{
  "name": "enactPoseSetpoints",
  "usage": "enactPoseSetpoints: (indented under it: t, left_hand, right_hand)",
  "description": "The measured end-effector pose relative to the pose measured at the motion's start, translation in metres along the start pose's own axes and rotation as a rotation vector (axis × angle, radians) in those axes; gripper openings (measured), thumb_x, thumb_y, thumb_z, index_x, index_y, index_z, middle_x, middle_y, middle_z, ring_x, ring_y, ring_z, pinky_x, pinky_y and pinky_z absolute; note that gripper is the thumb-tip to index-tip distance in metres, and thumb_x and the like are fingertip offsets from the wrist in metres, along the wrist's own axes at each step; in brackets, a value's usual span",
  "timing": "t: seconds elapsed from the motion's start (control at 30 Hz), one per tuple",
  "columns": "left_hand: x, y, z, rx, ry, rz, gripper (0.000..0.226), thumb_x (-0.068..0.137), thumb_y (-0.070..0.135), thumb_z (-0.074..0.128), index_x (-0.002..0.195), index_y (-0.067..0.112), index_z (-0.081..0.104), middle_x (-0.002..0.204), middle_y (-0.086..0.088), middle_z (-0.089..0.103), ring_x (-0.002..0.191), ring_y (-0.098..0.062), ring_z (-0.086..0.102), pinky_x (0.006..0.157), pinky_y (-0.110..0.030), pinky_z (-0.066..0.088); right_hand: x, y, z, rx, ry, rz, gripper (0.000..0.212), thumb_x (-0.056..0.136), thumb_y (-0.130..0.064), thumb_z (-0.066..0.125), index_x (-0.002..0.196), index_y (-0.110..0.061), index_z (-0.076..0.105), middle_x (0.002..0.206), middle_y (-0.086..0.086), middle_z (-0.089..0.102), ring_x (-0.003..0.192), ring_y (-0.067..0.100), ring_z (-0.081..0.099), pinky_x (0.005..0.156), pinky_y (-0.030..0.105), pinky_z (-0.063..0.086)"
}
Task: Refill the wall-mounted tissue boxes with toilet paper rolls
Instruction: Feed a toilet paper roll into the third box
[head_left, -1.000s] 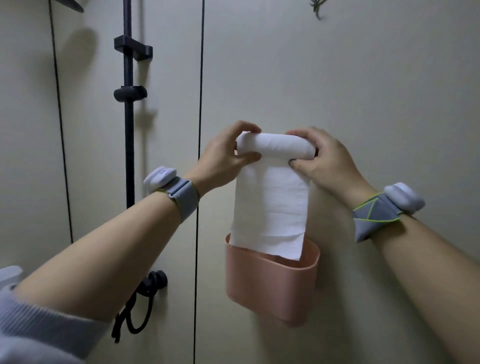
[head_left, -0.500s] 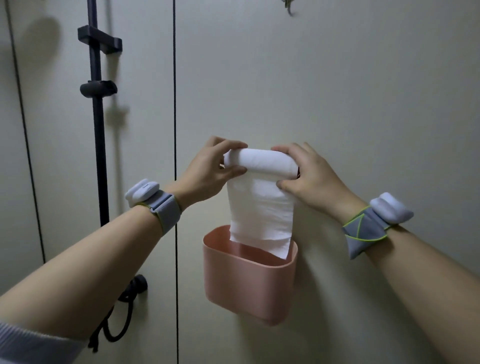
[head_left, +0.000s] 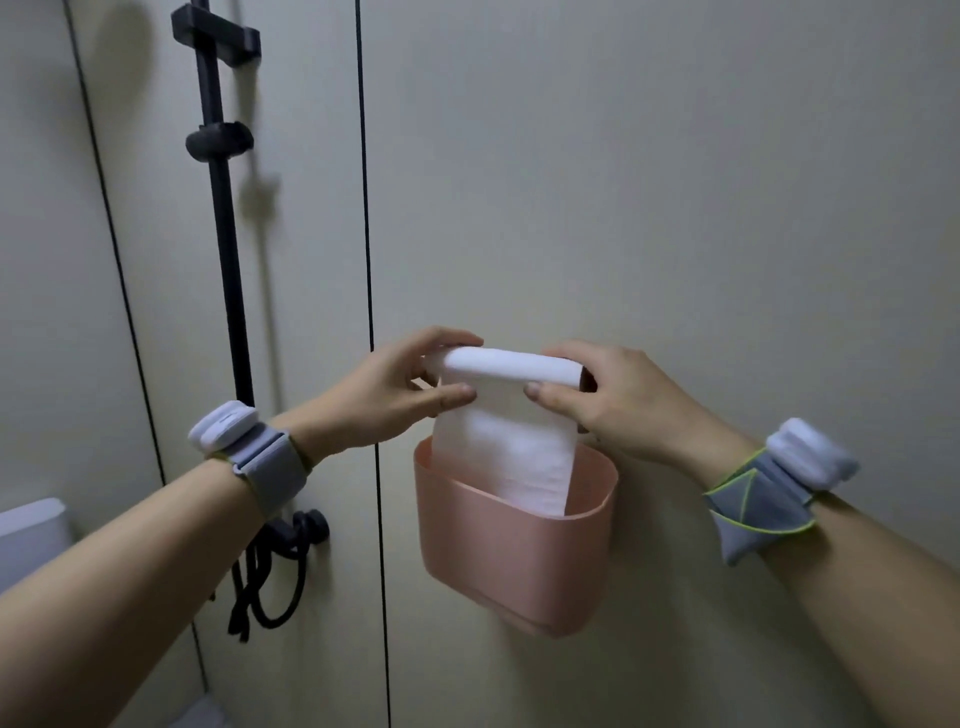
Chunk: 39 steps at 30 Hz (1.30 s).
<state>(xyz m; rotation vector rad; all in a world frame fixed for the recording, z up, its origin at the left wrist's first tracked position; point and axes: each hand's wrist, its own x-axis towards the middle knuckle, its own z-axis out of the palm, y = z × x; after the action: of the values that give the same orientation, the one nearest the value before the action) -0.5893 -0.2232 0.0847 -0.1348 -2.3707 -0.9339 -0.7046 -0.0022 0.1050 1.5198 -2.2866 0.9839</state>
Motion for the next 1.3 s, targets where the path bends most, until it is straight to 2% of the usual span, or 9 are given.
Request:
enactPoseSetpoints:
  t: [0.13,0.37,0.5,0.57,0.67,0.77,0.93,1.07,1.3]
  left_hand:
    - [0.011,0.007,-0.002,0.039,0.049,0.037,0.026,0.093,0.032,0.065,0.116,0.02,0.062,0.099,0.004,0.066,0.076,-0.007,0.061,0.068,-0.027,0.054]
    - [0.031,0.015,0.001,0.005,0.052,0.032,0.042,0.086,0.053,0.057,0.106,0.016,0.062,0.091,-0.008,0.065,0.076,-0.015,0.061,0.068,-0.034,0.053]
    - [0.039,0.006,-0.002,-0.051,0.01,0.087,0.035,0.088,0.043,0.065,0.118,0.027,0.058,0.111,0.002,0.062,0.092,-0.017,0.066,0.074,-0.036,0.056]
    - [0.043,0.0,-0.003,0.107,0.019,0.209,0.04,0.086,0.042,0.07,0.123,0.034,0.056,0.119,0.005,0.055,0.104,-0.022,0.059,0.078,-0.034,0.056]
    - [0.05,-0.011,-0.008,0.353,0.1,0.404,0.043,0.087,0.032,0.072,0.127,0.029,0.056,0.118,0.008,0.051,0.1,-0.013,0.053,0.08,-0.018,0.047]
    - [0.061,-0.025,-0.011,0.486,0.128,0.549,0.046,0.089,0.033,0.069,0.132,0.022,0.056,0.121,0.002,0.052,0.104,-0.014,0.053,0.085,-0.021,0.045]
    - [0.077,-0.047,-0.01,0.378,0.115,0.661,0.043,0.093,0.037,0.062,0.13,0.015,0.057,0.12,-0.003,0.052,0.106,-0.016,0.052,0.086,-0.019,0.042]
    - [0.088,-0.055,-0.003,0.332,0.229,0.74,0.042,0.091,0.037,0.068,0.125,0.012,0.063,0.114,-0.007,0.058,0.103,-0.025,0.054,0.085,-0.03,0.045]
    - [0.101,-0.064,0.014,0.275,0.37,0.79,0.04,0.089,0.032,0.074,0.122,0.011,0.067,0.111,-0.008,0.056,0.1,-0.028,0.049,0.084,-0.029,0.043]
  right_hand:
    - [0.0,0.004,-0.004,0.013,0.039,-0.004,0.024,0.092,-0.047,0.058,0.093,-0.023,0.065,0.07,-0.003,0.06,0.069,0.016,0.061,0.07,0.036,0.049]
    - [0.007,0.012,-0.009,-0.173,0.185,-0.228,0.042,0.078,-0.033,0.059,0.119,-0.027,0.057,0.105,-0.005,0.055,0.095,0.02,0.057,0.082,0.04,0.049]
    - [0.014,0.01,-0.005,-0.131,0.184,-0.165,0.045,0.075,-0.034,0.061,0.119,-0.025,0.063,0.103,-0.005,0.061,0.096,0.012,0.056,0.083,0.02,0.043]
    - [0.016,0.009,-0.009,-0.044,0.183,-0.108,0.041,0.075,-0.033,0.066,0.115,-0.025,0.067,0.104,-0.006,0.067,0.095,0.008,0.058,0.082,0.015,0.042]
    - [0.023,0.007,-0.008,0.081,0.152,-0.015,0.033,0.082,-0.018,0.075,0.113,-0.025,0.069,0.104,-0.009,0.072,0.096,0.007,0.064,0.082,0.025,0.049]
    - [0.027,0.001,-0.01,0.111,0.12,0.058,0.033,0.084,-0.017,0.073,0.115,-0.026,0.069,0.106,-0.013,0.072,0.098,0.005,0.066,0.078,0.019,0.049]
    - [0.031,-0.011,-0.006,-0.136,0.195,0.06,0.03,0.087,-0.028,0.071,0.116,-0.031,0.065,0.106,-0.015,0.068,0.098,0.006,0.061,0.081,0.021,0.047]
    - [0.024,-0.019,-0.012,-0.395,0.245,0.012,0.041,0.081,-0.034,0.064,0.122,-0.026,0.064,0.099,-0.01,0.057,0.091,0.005,0.052,0.08,0.009,0.039]
    - [-0.012,-0.038,-0.03,-0.32,0.407,0.012,0.021,0.085,-0.015,0.061,0.099,-0.027,0.072,0.092,-0.006,0.068,0.089,0.014,0.065,0.083,0.027,0.05]
